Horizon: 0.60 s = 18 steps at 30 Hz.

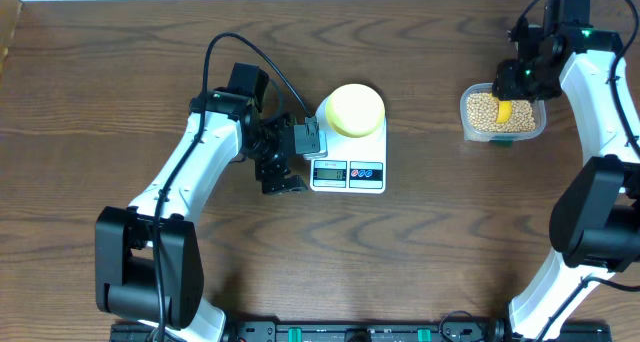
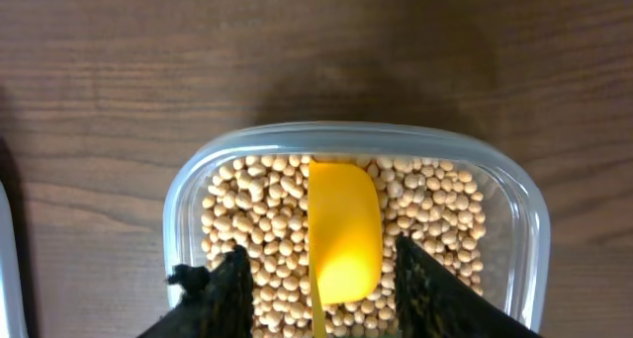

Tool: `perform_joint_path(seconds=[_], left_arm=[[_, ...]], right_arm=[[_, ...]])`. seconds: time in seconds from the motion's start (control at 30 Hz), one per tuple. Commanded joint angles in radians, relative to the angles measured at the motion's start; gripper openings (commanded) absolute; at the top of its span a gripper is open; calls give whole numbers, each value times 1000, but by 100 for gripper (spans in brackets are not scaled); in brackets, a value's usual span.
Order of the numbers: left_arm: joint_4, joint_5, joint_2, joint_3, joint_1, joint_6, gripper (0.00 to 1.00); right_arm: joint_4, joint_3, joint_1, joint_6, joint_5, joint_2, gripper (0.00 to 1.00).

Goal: Scoop item into bowl and weigh 50g on scale
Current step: 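Scoop soybeans from the tub with the yellow scoop in the right gripper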

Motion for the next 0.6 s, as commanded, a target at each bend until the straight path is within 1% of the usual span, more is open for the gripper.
perform_joint_path(seconds=[0.0, 0.13, 0.27, 0.33, 0.4, 0.57], left_arm=[[-4, 16, 6, -2, 5, 10, 98], [-4, 16, 6, -2, 5, 10, 97], [-4, 16, 6, -2, 5, 10, 98], [-4, 16, 6, -2, 4, 10, 97], [-4, 16, 6, -2, 5, 10, 98], [-4, 16, 6, -2, 5, 10, 98]], right_arm=[[-1, -14, 1, 17, -11, -18, 36], [-18, -14, 1, 16, -10, -18, 30], [-5, -21, 1, 13, -2, -18, 13], [-2, -25, -1, 13, -2, -18, 6], [2, -32, -1, 13, -2, -18, 1], [26, -62, -1, 11, -2, -18, 1]])
